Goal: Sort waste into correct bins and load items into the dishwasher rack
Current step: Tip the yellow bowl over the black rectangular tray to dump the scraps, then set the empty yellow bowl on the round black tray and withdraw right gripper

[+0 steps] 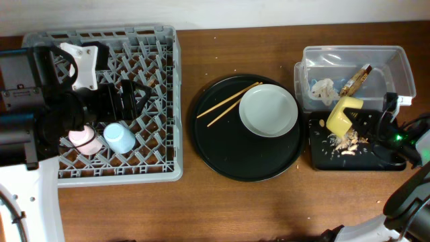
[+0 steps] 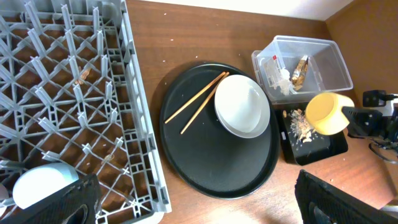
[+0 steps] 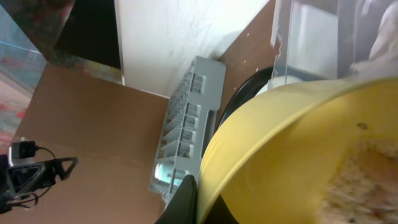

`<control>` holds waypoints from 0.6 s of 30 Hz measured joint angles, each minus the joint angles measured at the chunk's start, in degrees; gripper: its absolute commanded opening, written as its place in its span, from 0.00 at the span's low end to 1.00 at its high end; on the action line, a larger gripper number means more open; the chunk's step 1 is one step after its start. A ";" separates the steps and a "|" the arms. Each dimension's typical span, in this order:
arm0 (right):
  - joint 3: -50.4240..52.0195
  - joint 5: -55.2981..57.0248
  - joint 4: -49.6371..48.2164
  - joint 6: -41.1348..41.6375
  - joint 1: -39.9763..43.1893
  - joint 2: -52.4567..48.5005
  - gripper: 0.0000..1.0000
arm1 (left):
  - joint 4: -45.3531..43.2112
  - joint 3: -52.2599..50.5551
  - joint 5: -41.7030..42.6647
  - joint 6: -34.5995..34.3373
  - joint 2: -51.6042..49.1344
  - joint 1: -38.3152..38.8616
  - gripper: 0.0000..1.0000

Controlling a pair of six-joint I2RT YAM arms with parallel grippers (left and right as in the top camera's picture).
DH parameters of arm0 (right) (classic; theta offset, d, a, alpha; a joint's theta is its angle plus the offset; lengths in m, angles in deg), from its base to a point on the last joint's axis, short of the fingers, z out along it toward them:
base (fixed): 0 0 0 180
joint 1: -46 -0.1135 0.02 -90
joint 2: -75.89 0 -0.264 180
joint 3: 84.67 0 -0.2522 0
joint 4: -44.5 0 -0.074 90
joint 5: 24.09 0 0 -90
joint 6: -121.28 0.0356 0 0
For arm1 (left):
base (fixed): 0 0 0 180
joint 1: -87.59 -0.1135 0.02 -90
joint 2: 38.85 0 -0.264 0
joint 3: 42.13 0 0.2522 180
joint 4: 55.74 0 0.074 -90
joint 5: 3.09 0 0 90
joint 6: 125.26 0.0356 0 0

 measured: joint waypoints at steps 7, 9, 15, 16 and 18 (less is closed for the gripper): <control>0.11 1.66 7.91 -4.20 0.11 -0.04 0.04 | 0.02 0.00 0.02 0.00 0.00 0.00 0.99; 0.24 1.38 7.54 -1.51 0.22 -0.02 0.04 | -0.07 0.00 0.00 0.00 0.00 0.00 0.99; 0.22 3.72 8.13 4.07 0.48 1.33 0.04 | -0.07 0.00 0.00 0.00 0.00 0.00 0.99; 0.11 3.34 10.69 3.02 0.48 1.66 0.04 | -0.02 0.00 0.00 0.00 0.00 0.00 0.99; 0.11 3.28 10.58 1.77 0.48 2.14 0.04 | 0.00 0.00 0.00 0.00 0.02 0.00 0.99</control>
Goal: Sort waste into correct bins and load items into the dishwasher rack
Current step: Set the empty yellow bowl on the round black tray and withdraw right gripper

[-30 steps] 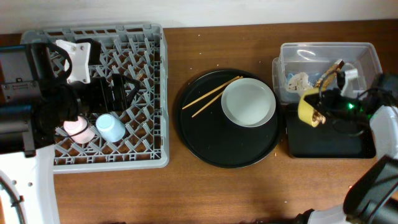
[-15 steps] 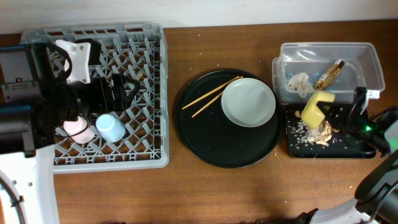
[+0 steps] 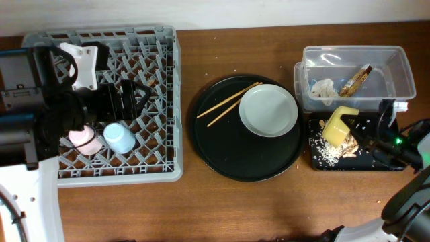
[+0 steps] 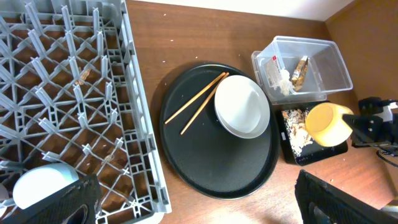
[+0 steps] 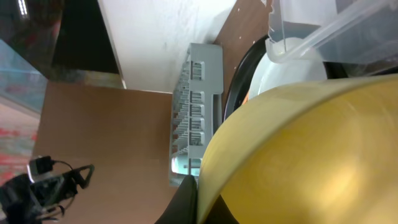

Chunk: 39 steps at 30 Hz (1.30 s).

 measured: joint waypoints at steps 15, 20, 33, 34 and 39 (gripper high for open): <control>-12.24 53.37 -2.38 17.84 -58.47 21.27 0.04 | -0.02 0.00 0.00 0.00 -0.02 0.00 0.99; -12.31 76.94 -7.80 21.40 -83.32 7.58 0.04 | 0.00 0.00 0.00 0.00 -0.02 0.00 0.99; -15.74 83.71 -9.88 22.60 -86.38 -0.98 0.50 | 0.00 0.00 0.02 0.00 -0.02 0.00 0.99; -16.44 83.69 -9.42 22.69 -86.38 1.14 0.50 | 0.00 0.00 0.00 0.00 -0.02 0.00 0.99; -19.32 83.69 -8.09 24.41 -83.32 16.79 0.52 | 0.02 0.00 0.02 0.00 -0.02 0.00 0.99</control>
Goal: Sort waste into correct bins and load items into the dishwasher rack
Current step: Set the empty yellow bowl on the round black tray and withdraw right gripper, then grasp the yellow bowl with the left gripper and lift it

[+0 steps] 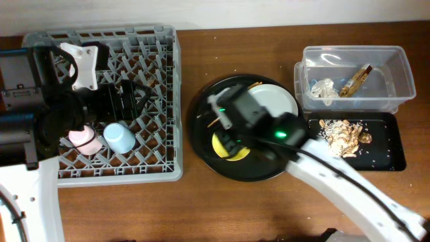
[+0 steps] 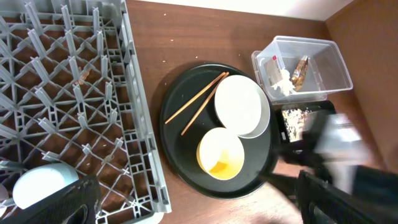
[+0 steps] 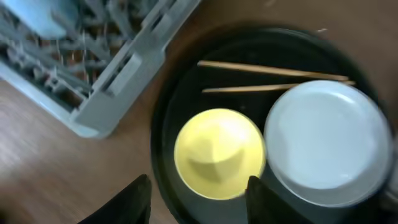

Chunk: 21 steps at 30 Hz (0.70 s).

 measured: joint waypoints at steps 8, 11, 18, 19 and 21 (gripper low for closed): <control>-0.07 1.51 2.43 0.81 3.19 22.56 0.98 | -0.04 0.00 0.00 0.00 0.00 0.00 0.99; -0.15 7.04 7.08 -0.74 3.41 26.29 0.98 | -0.02 0.00 -0.02 0.00 0.00 0.00 0.99; 6.27 16.15 8.83 -1.75 7.54 45.88 0.98 | 0.02 0.00 -0.02 0.00 0.00 0.00 0.99; 12.70 16.90 3.28 -1.79 11.34 48.89 0.98 | -0.07 0.00 -0.02 0.00 0.00 0.00 0.99; 22.43 17.00 -5.53 -1.75 16.04 52.41 0.98 | 0.04 0.00 -0.02 0.02 0.00 0.00 0.99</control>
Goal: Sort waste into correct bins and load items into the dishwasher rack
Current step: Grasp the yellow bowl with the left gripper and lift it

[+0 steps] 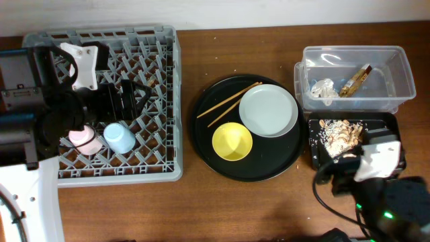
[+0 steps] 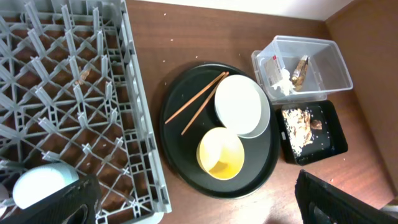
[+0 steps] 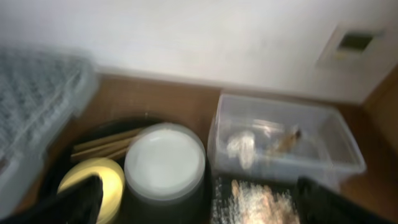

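Observation:
An empty yellow bowl (image 1: 232,142) sits upright on the round black tray (image 1: 269,171), next to a white bowl (image 1: 269,109) and a pair of chopsticks (image 1: 228,103). The grey dishwasher rack (image 1: 158,67) stands at the left with a pink cup (image 1: 84,138) and a light blue cup (image 1: 121,138) in it. My left gripper (image 2: 196,208) hangs open over the rack's near side, holding nothing. My right gripper (image 3: 202,202) is open and empty at the table's front right, looking toward the yellow bowl (image 3: 87,180) and the bins.
A clear plastic bin (image 1: 396,67) with wrappers and tissue stands at the back right. In front of it lies a black rectangular tray (image 1: 379,128) strewn with food scraps (image 1: 339,131). Crumbs dot the wooden table.
My right arm was over the round tray with its open gripper above the yellow bowl; now it is back at the front right of the table. The bowl stays put. The left arm is unmoved.
My right gripper first held the yellow bowl tipped over the black scrap tray, scraps spilling out. Then the bowl was empty there, still held. Later it sat on the round tray under the open gripper. Now the right arm is at the front right.

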`<control>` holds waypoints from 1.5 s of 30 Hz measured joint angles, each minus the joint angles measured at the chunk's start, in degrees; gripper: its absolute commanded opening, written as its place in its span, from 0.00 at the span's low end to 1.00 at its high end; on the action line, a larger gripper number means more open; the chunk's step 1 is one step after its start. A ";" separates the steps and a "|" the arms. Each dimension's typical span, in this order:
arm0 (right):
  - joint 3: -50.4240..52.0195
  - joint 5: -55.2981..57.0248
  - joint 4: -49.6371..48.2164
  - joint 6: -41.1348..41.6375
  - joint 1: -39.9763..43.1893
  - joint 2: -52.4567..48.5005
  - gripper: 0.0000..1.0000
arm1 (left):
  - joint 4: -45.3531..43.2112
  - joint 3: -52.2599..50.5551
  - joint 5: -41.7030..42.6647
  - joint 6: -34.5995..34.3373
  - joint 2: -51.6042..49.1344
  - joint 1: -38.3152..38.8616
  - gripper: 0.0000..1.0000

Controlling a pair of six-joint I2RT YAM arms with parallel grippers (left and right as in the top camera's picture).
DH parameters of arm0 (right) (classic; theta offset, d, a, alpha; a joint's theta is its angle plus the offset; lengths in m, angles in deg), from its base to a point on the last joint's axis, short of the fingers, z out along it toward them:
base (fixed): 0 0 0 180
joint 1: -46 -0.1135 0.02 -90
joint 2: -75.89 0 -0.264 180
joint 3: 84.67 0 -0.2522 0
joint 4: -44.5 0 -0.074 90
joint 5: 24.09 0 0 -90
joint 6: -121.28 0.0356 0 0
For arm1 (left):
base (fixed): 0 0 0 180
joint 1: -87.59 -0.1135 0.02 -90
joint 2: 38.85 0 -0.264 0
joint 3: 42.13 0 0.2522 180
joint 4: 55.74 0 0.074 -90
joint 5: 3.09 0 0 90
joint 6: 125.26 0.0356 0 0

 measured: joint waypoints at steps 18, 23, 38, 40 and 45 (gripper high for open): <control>58.60 -7.76 -45.07 0.02 8.13 30.01 0.99 | -0.09 0.04 0.02 0.15 0.00 0.00 0.99; 58.60 -7.76 -45.07 0.04 8.13 30.01 0.98 | -0.09 0.04 0.02 0.15 0.00 0.00 0.99; 58.62 -7.93 -45.07 0.04 8.15 30.08 0.99 | -2.95 0.46 -11.13 -6.10 -6.62 23.08 0.99; 58.62 -7.93 -45.07 0.02 8.13 30.08 0.98 | -2.78 0.46 -13.97 -6.38 -9.44 26.80 0.99; 58.62 -7.96 -45.05 0.04 8.15 30.08 0.98 | -3.26 -2.23 -18.16 -7.87 -21.68 32.22 0.66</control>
